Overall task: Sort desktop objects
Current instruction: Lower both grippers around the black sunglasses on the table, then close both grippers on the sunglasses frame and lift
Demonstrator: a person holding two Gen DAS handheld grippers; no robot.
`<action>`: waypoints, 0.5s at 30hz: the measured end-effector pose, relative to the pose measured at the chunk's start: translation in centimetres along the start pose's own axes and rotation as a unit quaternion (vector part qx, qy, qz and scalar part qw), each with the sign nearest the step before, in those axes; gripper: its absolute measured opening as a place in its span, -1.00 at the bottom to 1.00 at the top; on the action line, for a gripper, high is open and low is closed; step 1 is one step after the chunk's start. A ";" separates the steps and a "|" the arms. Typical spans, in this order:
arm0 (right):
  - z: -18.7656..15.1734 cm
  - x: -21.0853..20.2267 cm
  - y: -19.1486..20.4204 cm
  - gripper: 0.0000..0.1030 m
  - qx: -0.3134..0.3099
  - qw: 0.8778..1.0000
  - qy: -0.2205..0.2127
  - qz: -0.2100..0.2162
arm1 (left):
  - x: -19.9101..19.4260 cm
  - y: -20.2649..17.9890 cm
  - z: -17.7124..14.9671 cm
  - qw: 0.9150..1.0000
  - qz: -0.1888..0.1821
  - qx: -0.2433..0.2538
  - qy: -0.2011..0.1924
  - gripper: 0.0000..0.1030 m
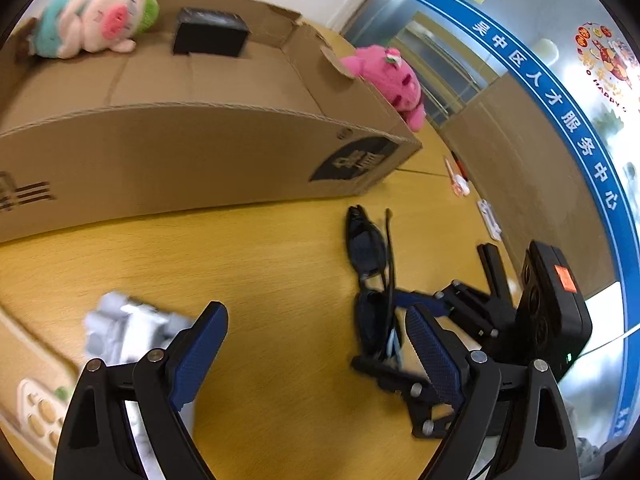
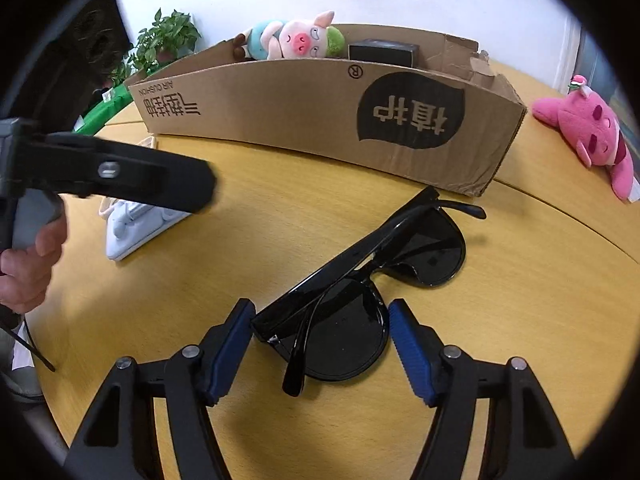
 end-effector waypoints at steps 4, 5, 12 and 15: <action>-0.8 -0.7 1.0 0.32 -0.013 1.000 -0.005 0.025 | 2.3 -0.3 0.5 0.999 -0.026 -0.010 0.033 0.81; -1.0 -0.8 1.1 0.32 -0.015 0.999 -0.005 0.030 | 2.9 -0.4 0.5 0.998 -0.032 -0.014 0.047 0.79; -1.7 -1.8 2.1 0.32 -0.014 0.998 -0.014 0.065 | 4.7 -3.0 -0.4 0.996 -0.021 0.041 0.082 0.53; -1.8 -2.2 3.0 0.31 -0.032 0.996 -0.023 0.079 | 5.0 -3.6 -0.9 0.994 -0.025 0.048 0.091 0.25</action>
Point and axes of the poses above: each gripper's, at about its wrist camera, not at the fingertips, and x roughly the way its jaws point, y to its left, z to its top, the point moved 1 cm from there along x, roughly the way its jaws point, and after that the axes turned 8 degrees about -y, right-handed, at the moved point
